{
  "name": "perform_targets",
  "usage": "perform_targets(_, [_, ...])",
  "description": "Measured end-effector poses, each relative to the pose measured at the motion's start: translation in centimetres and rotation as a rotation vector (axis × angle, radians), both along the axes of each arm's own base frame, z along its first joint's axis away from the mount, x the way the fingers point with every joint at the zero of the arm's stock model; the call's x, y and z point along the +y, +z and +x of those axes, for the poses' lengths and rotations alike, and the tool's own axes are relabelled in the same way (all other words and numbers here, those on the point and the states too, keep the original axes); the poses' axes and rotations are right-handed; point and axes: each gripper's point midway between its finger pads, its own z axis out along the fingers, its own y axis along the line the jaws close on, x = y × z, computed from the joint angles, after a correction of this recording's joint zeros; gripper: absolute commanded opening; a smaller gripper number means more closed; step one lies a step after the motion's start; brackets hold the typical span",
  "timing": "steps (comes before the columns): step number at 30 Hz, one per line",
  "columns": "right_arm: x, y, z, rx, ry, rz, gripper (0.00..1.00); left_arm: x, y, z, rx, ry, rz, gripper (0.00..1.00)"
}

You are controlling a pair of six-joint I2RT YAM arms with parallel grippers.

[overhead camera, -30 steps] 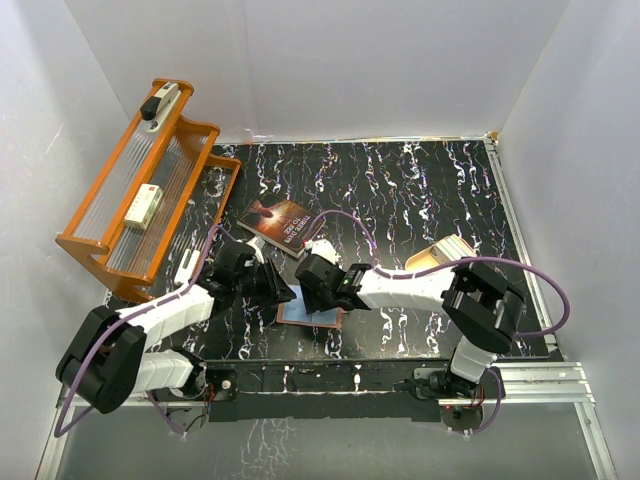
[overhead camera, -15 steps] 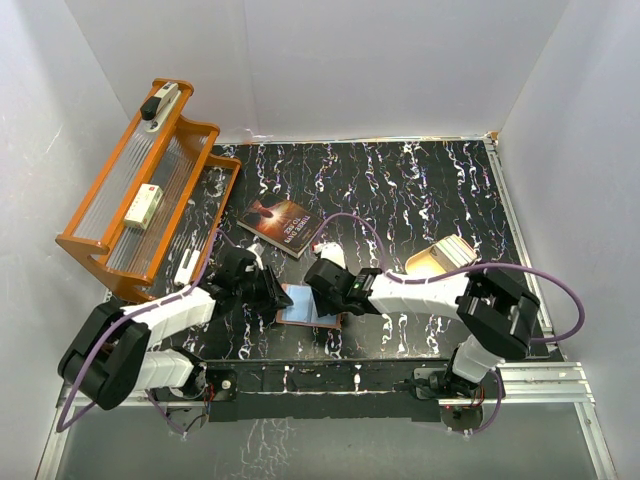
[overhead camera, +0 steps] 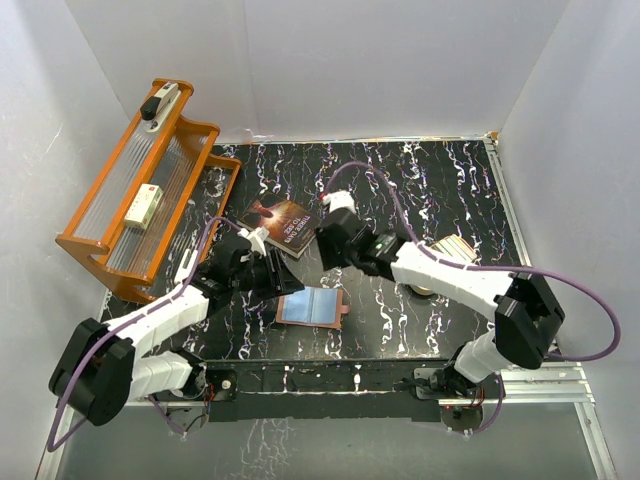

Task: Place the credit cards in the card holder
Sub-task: Open the card holder at the center of the board, then pick up the credit card from the storage box.

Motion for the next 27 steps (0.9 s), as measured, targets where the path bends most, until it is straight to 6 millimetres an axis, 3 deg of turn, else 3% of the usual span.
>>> perform_targets(5, [-5.4, 1.7, 5.2, -0.052, -0.107, -0.062, 0.53, -0.8, 0.1, -0.5, 0.021, -0.07, -0.015, 0.63])
perform_targets(10, [-11.6, 1.6, 7.9, -0.035, -0.193, -0.154, 0.54, -1.2, 1.9, -0.4, -0.02, -0.132, -0.013, 0.98])
perform_targets(15, [-17.0, 2.6, 9.8, -0.049, -0.278, -0.249, 0.55, -1.3, 4.8, 0.1, -0.096, -0.182, 0.014, 0.99])
perform_targets(20, [-21.9, 2.5, 10.2, -0.028, -0.367, -0.336, 0.56, -0.9, 7.8, 0.3, -0.185, -0.237, 0.048, 0.98])
perform_targets(27, [-25.7, 1.1, 8.9, 0.017, -0.411, -0.487, 0.58, 1.3, 7.6, -0.1, -0.264, -0.246, 0.167, 0.98])
